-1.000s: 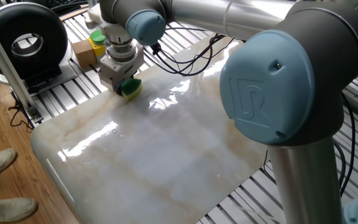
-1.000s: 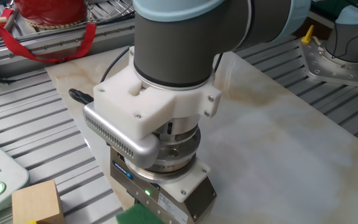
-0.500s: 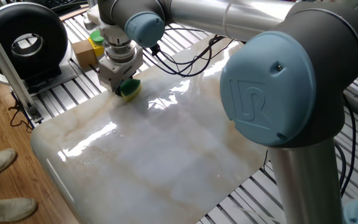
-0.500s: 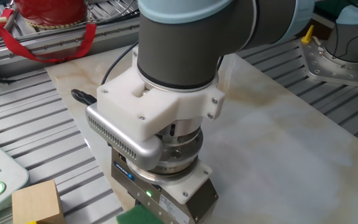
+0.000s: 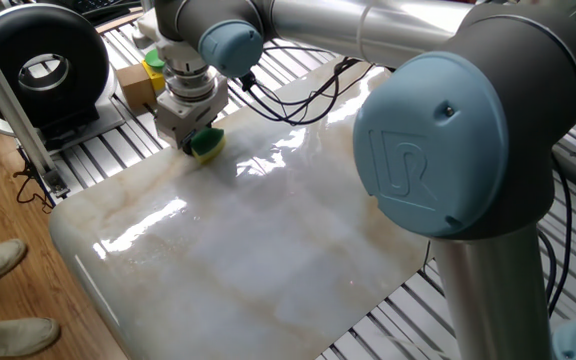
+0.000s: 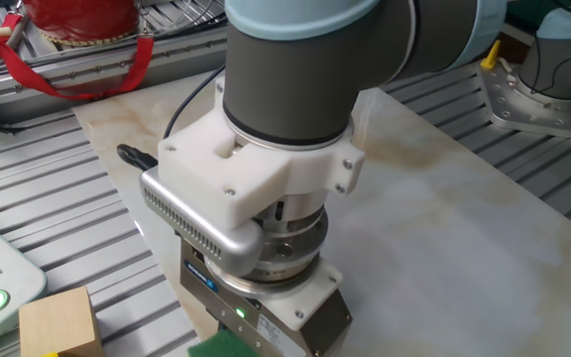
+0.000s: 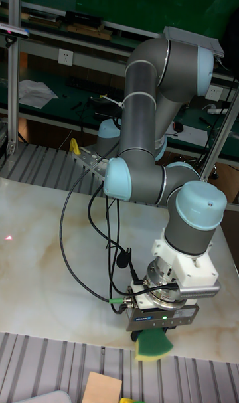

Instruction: Clean the tabletop with a sponge

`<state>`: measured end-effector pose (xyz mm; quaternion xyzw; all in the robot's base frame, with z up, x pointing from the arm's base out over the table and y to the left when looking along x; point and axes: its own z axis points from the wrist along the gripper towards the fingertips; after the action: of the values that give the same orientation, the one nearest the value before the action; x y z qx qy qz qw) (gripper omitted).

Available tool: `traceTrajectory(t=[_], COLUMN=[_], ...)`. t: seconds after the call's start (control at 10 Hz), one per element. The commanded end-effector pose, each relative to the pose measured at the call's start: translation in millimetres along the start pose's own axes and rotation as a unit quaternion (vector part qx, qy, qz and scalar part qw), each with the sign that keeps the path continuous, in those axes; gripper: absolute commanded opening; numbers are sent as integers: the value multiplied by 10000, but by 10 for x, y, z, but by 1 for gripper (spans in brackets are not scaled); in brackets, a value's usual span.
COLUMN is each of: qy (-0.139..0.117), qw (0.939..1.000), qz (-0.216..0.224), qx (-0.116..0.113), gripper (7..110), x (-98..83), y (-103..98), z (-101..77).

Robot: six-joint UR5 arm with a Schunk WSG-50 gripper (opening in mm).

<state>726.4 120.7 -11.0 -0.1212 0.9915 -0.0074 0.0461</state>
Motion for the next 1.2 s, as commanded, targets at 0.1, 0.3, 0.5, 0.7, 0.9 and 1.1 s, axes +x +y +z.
traceTrajectory(t=[0.1,0.3,0.5,0.7,0.9,1.1], qy=[-4,-9,-11,-5,-4,-4], qw=[9999,9999,9998,9997,9997,9997], qz=[129,146,178,217,239,254], qx=[-28,-51,-58,-67,-60,-60], gripper=[7,7,7,7,7,7], x=[-23,-27,-31,-31,-24,-21], y=[110,140,172,235,276,304], z=[-7,-14,-20,-27,-12,-6])
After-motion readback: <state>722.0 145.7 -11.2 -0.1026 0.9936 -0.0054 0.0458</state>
